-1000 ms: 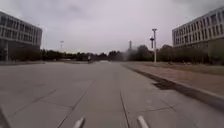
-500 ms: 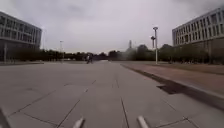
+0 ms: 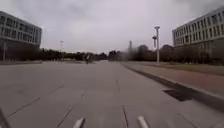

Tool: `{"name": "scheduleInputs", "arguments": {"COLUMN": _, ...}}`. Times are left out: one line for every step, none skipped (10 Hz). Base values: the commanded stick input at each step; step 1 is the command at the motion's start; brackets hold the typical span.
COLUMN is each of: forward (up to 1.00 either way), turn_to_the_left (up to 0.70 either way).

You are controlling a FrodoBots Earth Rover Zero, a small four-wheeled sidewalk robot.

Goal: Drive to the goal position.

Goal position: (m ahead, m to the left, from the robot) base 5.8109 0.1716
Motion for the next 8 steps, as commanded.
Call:
{"name": "scheduleInputs", "arguments": {"forward": 0.7, "turn_to_the_left": 0.0}}
{"name": "scheduleInputs", "arguments": {"forward": 0.7, "turn_to_the_left": 0.0}}
{"name": "scheduleInputs", "arguments": {"forward": 0.7, "turn_to_the_left": 0.0}}
{"name": "scheduleInputs", "arguments": {"forward": 0.7, "turn_to_the_left": 0.0}}
{"name": "scheduleInputs", "arguments": {"forward": 0.7, "turn_to_the_left": 0.0}}
{"name": "scheduleInputs", "arguments": {"forward": 0.7, "turn_to_the_left": 0.0}}
{"name": "scheduleInputs", "arguments": {"forward": 0.7, "turn_to_the_left": 0.0}}
{"name": "scheduleInputs", "arguments": {"forward": 0.7, "turn_to_the_left": 0.0}}
